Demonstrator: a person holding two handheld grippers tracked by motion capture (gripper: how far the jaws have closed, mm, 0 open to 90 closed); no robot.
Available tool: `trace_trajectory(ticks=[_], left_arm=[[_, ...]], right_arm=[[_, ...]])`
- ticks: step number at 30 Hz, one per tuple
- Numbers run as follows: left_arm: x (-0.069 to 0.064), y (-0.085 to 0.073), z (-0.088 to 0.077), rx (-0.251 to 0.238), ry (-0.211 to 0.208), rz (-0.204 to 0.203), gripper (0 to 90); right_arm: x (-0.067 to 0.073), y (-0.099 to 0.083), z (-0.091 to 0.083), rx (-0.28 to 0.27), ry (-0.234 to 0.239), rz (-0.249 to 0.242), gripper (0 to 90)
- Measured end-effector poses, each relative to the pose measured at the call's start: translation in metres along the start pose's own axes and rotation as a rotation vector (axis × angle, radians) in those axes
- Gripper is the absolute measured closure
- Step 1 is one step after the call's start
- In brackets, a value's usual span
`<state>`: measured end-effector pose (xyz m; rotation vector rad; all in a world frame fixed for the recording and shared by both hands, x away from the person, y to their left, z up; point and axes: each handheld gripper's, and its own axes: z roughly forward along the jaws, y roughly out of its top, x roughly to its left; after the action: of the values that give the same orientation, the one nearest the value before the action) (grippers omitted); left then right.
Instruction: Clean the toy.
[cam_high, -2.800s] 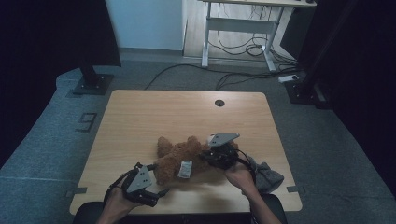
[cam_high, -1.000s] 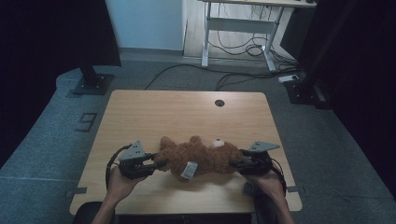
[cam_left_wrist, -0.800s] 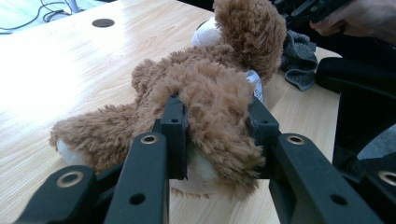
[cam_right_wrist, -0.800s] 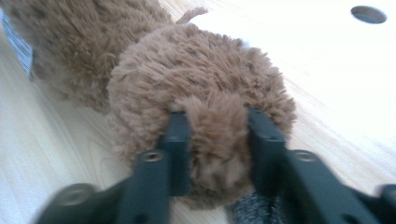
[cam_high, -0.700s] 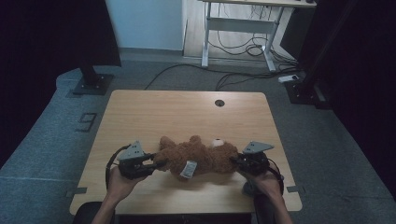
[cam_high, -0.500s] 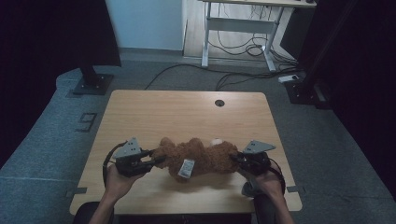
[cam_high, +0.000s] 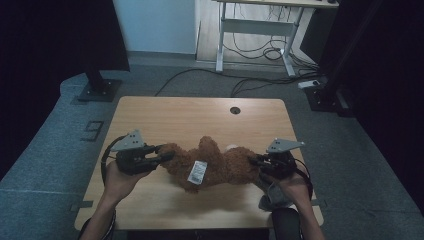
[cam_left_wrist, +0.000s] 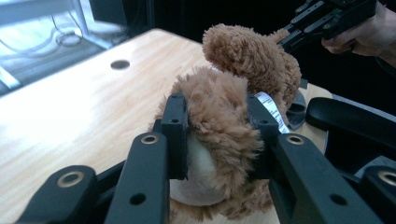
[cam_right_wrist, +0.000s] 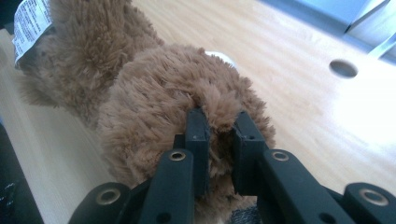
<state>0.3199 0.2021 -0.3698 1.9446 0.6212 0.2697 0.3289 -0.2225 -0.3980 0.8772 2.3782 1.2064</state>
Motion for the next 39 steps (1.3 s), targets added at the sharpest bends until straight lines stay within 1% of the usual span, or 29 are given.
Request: trace_trajectory(ticks=[2, 5, 8, 12, 16, 17, 19, 20, 21, 23, 26, 30, 31, 33, 35, 37, 39], left_arm=[[0.006, -0.002, 0.008, 0.031, -0.002, -0.011, 66.2], [0.012, -0.006, 0.018, 0.04, -0.014, -0.038, 66.1], [0.016, -0.005, 0.025, 0.05, -0.016, -0.042, 65.7], [0.017, -0.003, 0.032, 0.057, -0.024, -0.044, 65.4], [0.015, -0.002, 0.035, 0.053, -0.025, -0.046, 65.4], [0.014, -0.002, 0.035, 0.051, -0.024, -0.05, 65.4], [0.013, 0.0, 0.035, 0.048, -0.022, -0.054, 65.5], [0.013, 0.001, 0.035, 0.049, -0.02, -0.056, 65.6], [0.012, 0.001, 0.035, 0.048, -0.019, -0.057, 65.6], [0.011, 0.003, 0.036, 0.048, -0.018, -0.058, 65.7], [0.01, 0.004, 0.037, 0.047, -0.012, -0.063, 65.8], [0.011, 0.004, 0.037, 0.045, -0.015, -0.069, 65.9], [0.011, 0.003, 0.037, 0.045, -0.016, -0.069, 65.9], [0.01, 0.004, 0.037, 0.045, -0.016, -0.068, 65.9], [0.009, 0.004, 0.037, 0.046, -0.018, -0.063, 65.9], [0.009, 0.005, 0.037, 0.047, -0.019, -0.058, 65.9], [0.008, 0.005, 0.036, 0.047, -0.02, -0.052, 66.0]], right_arm=[[-0.005, -0.003, 0.009, 0.031, 0.011, 0.015, 79.2], [-0.011, -0.008, 0.021, 0.069, 0.006, 0.036, 78.8], [-0.019, -0.014, 0.029, 0.094, 0.006, 0.061, 77.9], [-0.026, -0.02, 0.038, 0.118, -0.004, 0.071, 75.4], [-0.029, -0.027, 0.042, 0.126, -0.003, 0.088, 69.8], [-0.029, -0.028, 0.043, 0.124, -0.006, 0.088, 67.1], [-0.029, -0.028, 0.042, 0.12, -0.025, 0.086, 59.3], [-0.029, -0.027, 0.041, 0.118, -0.032, 0.082, 57.1], [-0.027, -0.026, 0.039, 0.108, -0.036, 0.078, 52.6], [-0.024, -0.022, 0.037, 0.091, -0.039, 0.064, 47.7], [-0.014, -0.014, 0.035, 0.071, -0.019, 0.028, 39.8], [0.008, -0.006, 0.043, 0.045, 0.064, -0.018, 32.9], [0.015, -0.004, 0.047, 0.045, 0.085, -0.039, 31.8], [0.025, 0.0, 0.054, 0.036, 0.113, -0.062, 31.0], [0.036, 0.005, 0.064, 0.022, 0.139, -0.083, 30.3], [0.043, 0.01, 0.074, 0.019, 0.146, -0.1, 30.7], [0.048, 0.013, 0.084, 0.021, 0.151, -0.108, 35.6]])
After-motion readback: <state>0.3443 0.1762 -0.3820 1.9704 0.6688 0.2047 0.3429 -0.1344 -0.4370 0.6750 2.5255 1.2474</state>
